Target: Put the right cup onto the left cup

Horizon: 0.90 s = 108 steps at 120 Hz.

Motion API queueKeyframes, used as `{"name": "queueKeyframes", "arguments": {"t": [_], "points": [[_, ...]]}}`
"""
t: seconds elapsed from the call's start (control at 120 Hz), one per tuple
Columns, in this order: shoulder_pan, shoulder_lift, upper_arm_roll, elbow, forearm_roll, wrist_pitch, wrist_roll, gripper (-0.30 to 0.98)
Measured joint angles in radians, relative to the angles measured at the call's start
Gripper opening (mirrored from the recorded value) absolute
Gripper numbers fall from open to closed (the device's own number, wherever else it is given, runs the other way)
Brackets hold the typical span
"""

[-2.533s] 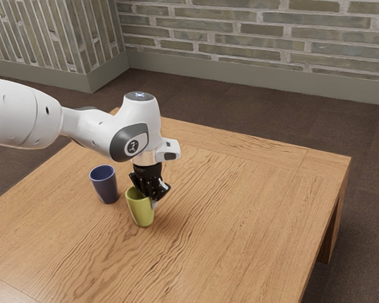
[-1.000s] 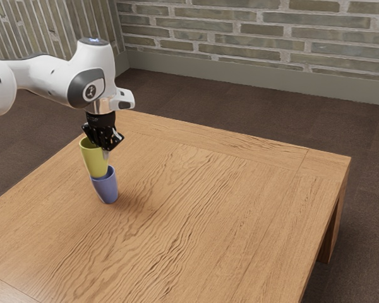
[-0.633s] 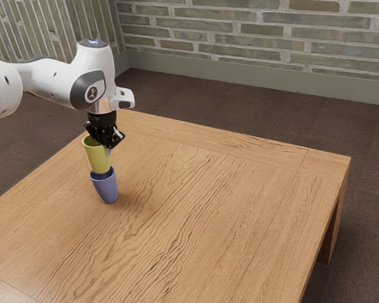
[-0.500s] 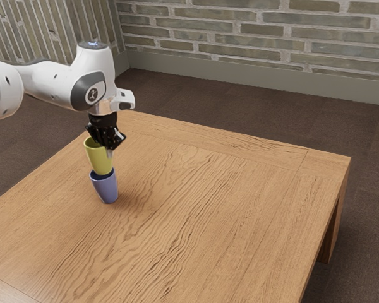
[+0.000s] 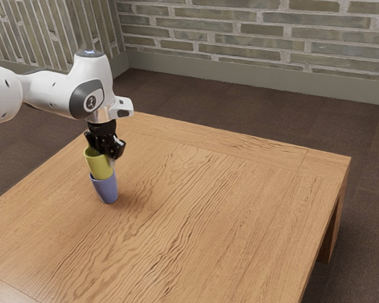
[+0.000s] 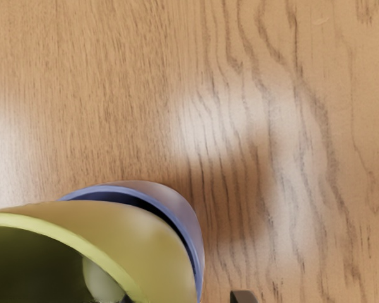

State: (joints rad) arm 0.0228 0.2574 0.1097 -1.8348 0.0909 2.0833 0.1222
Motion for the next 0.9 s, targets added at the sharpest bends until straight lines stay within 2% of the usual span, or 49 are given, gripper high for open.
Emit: {"name": "queueKeyframes", "arguments": {"t": [0.142,0.308,0.6,0.9], "points": [[0.000,-0.020,0.005,-0.006,-0.002,-0.003,0.006,0.40],[-0.006,-0.080,0.005,-0.024,-0.001,-0.009,0.007,0.56],[-0.053,-0.195,-0.004,-0.013,-0.005,-0.058,-0.067,0.65],[-0.067,-0.255,-0.039,0.109,0.010,-0.221,-0.119,0.68]]}}
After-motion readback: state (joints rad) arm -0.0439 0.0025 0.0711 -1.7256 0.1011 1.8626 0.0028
